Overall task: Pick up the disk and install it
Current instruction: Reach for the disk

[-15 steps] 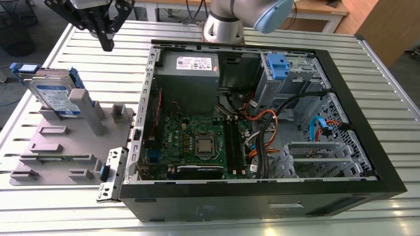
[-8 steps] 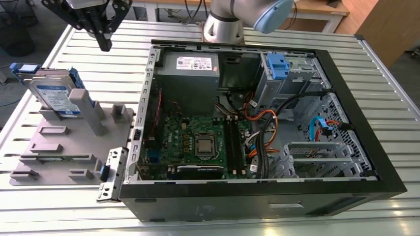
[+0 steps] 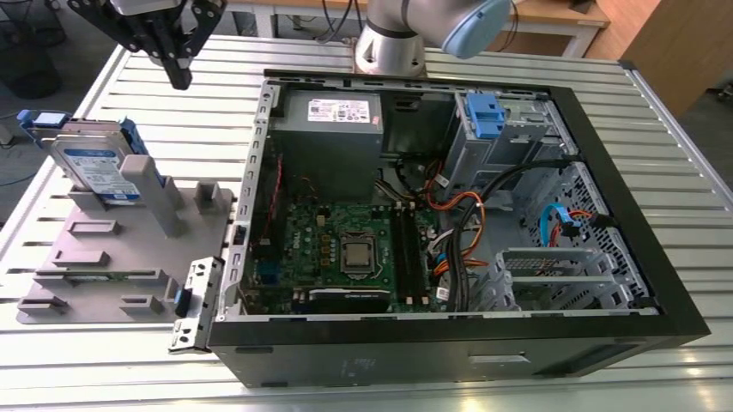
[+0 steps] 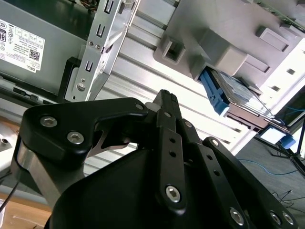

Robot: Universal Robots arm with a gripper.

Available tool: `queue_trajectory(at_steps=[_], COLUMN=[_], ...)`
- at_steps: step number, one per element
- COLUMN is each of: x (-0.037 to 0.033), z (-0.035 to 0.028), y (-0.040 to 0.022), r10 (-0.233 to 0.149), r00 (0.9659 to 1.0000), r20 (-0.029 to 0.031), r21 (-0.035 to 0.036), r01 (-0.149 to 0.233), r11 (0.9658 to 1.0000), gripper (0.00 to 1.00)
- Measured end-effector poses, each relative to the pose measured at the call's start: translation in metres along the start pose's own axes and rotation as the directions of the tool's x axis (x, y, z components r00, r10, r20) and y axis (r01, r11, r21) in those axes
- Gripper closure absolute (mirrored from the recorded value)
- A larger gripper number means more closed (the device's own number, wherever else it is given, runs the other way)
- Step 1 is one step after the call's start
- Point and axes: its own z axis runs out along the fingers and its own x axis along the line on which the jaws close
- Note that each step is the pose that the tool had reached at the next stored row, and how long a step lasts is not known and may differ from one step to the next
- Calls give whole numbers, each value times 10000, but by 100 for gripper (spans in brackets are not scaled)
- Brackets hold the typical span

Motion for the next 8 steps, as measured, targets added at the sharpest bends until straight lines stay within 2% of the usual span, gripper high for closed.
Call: queue_trajectory(at_steps=[8], x=[49], z=[-1], y=[-3], r10=[-2], r00=[10000], r20=[-1], r21=[0], r01=[2], r11=[10000], gripper=[89])
